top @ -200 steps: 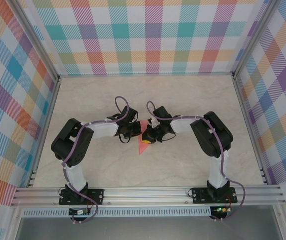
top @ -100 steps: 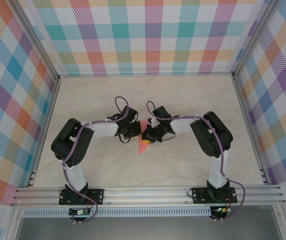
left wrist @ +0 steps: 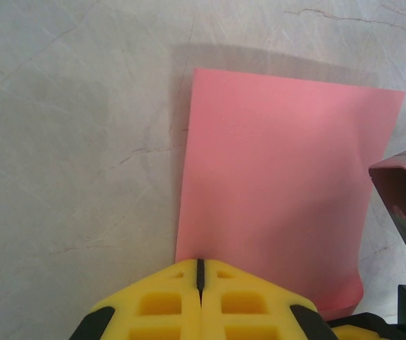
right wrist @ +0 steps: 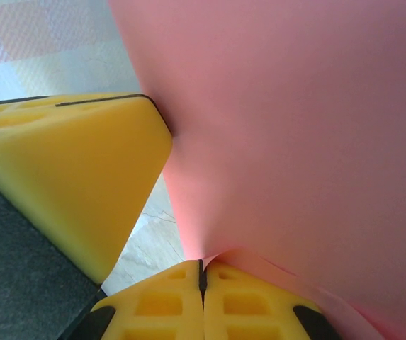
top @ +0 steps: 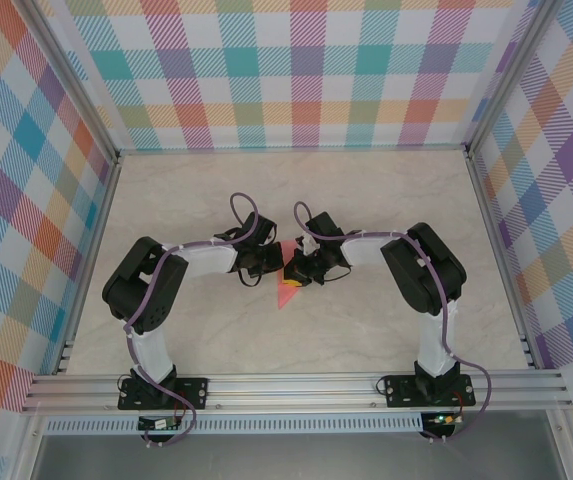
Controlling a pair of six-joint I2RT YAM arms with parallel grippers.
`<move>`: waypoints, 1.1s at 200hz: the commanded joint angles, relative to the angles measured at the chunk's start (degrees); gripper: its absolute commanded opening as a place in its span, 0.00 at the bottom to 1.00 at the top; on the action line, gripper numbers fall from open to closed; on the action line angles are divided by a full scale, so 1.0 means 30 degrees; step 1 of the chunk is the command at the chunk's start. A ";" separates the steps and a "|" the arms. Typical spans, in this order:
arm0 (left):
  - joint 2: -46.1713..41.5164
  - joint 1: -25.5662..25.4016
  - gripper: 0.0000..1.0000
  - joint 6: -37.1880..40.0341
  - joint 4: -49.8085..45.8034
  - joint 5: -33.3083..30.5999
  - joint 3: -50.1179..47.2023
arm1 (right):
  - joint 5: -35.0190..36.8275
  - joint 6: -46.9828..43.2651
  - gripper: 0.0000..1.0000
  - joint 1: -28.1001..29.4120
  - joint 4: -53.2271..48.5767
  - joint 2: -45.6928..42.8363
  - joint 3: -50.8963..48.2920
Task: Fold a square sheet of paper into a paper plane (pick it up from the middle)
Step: Third fold the triangle at the center of the table.
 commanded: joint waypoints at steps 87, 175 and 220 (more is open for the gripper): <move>0.0541 0.0180 0.00 -0.0031 -0.0388 0.0208 -0.0422 | 0.0935 0.0137 0.06 0.0075 -0.0608 -0.0415 -0.0959; 0.0599 0.0186 0.00 -0.0056 -0.0527 0.0063 -0.0416 | 0.1025 0.0144 0.06 0.0085 -0.0520 -0.1153 -0.1207; 0.0599 0.0187 0.00 0.0000 -0.0468 0.0277 -0.0396 | 0.0671 0.0246 0.06 0.0093 -0.0014 -0.0623 -0.0860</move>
